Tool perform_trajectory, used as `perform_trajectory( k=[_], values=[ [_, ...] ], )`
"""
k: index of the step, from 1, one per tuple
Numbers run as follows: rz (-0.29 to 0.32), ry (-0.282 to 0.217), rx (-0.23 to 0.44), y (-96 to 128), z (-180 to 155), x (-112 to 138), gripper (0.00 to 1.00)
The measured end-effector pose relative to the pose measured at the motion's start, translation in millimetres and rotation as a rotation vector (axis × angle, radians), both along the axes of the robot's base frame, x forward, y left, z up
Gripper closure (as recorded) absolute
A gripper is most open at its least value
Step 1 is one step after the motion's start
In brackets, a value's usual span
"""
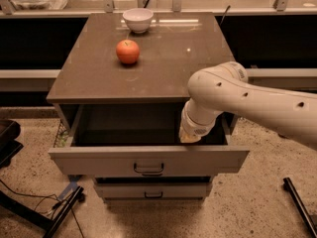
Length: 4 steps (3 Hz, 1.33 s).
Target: Open top drawer
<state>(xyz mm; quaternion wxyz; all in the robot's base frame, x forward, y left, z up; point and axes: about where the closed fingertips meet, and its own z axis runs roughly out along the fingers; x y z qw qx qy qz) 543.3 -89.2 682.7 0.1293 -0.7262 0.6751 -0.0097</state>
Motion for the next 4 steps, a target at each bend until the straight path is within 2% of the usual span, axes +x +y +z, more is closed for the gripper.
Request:
perform_trajectory(
  k=[1, 3, 4],
  values=[
    [-0.053, 0.088, 0.000, -10, -16, -30, 1.00],
    [-0.053, 0.088, 0.000, -10, -13, -30, 1.00],
    [-0.110, 0.143, -0.019, -25, 9, -61, 1.00]
  ],
)
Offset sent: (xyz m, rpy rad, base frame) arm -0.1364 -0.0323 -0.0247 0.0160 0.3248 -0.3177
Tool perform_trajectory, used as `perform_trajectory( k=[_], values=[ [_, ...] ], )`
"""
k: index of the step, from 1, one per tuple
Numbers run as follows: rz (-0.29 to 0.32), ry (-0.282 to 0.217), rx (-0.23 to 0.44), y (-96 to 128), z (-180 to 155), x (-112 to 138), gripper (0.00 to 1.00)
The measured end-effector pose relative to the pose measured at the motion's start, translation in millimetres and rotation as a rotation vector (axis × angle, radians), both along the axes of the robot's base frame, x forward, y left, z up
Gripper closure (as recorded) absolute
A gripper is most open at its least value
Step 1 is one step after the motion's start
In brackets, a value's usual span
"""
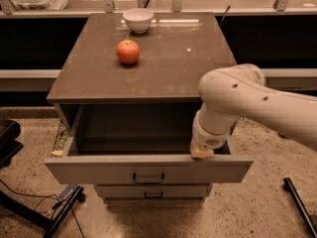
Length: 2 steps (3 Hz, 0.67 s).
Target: Open top drawer
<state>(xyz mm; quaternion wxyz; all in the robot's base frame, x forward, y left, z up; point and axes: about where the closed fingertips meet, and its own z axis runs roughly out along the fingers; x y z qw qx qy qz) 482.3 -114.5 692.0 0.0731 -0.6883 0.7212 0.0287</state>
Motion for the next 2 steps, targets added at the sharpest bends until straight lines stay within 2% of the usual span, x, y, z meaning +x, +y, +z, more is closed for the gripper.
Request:
perform_trajectory(
  k=[1, 2],
  values=[
    [-0.004, 0.057, -0.038, -9.4, 16.8, -25.5, 1.00],
    [0.005, 0.050, -0.037, -7.4, 16.0, -19.8, 1.00]
  ],
)
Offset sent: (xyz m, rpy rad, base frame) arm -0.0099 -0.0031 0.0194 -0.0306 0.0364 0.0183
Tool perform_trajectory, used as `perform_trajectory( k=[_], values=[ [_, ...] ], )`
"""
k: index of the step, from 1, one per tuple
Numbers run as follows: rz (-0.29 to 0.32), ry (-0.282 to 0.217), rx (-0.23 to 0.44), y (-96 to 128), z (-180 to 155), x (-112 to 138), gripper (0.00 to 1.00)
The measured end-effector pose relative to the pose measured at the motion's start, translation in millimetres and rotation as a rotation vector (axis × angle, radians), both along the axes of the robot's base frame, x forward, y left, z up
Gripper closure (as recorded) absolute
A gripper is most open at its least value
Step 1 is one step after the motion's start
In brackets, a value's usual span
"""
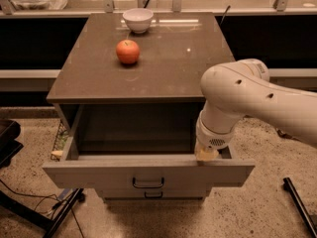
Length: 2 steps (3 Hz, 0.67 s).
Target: Open top drawer
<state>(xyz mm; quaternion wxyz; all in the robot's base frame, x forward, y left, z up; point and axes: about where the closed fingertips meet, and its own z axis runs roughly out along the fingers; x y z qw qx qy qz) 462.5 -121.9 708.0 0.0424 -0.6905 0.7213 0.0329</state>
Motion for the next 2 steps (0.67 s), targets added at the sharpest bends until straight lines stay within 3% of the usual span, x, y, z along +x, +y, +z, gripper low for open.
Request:
perform_trajectory(
  k=[1, 2],
  values=[
    [0.037, -0.047, 0.011, 11, -6, 32, 1.00],
    [0.038, -0.083, 0.105, 16, -62, 74, 1.00]
  ],
)
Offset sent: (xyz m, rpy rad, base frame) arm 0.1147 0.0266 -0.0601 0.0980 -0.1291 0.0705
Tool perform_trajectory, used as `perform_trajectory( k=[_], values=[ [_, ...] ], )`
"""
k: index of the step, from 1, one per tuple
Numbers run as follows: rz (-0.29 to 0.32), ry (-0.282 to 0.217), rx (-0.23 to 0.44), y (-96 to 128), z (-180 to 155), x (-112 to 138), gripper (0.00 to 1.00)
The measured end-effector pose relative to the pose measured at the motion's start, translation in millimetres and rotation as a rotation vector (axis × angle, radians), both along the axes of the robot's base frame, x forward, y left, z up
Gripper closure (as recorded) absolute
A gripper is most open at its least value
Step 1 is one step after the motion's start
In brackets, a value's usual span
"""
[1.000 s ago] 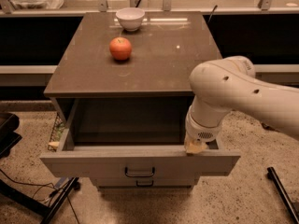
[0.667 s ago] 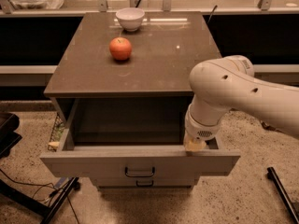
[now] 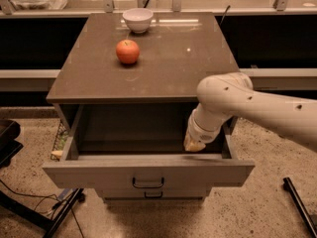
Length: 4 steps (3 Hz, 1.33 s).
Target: Open top drawer
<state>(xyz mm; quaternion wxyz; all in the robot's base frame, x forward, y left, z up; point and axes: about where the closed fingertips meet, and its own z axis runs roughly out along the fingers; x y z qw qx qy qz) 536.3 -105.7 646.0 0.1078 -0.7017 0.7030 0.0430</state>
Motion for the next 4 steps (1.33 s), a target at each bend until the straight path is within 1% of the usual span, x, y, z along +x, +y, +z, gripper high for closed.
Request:
perform_trajectory(
  k=[1, 2, 3, 4],
  values=[
    [-0.007, -0.001, -0.002, 0, -2, -1, 1.00],
    [-0.084, 0.085, -0.050, -13, 12, -54, 1.00],
    [-0.108, 0.102, -0.058, -22, 21, -68, 1.00],
    [-0.142, 0.158, -0.057, -42, 37, -104, 1.00]
  ],
)
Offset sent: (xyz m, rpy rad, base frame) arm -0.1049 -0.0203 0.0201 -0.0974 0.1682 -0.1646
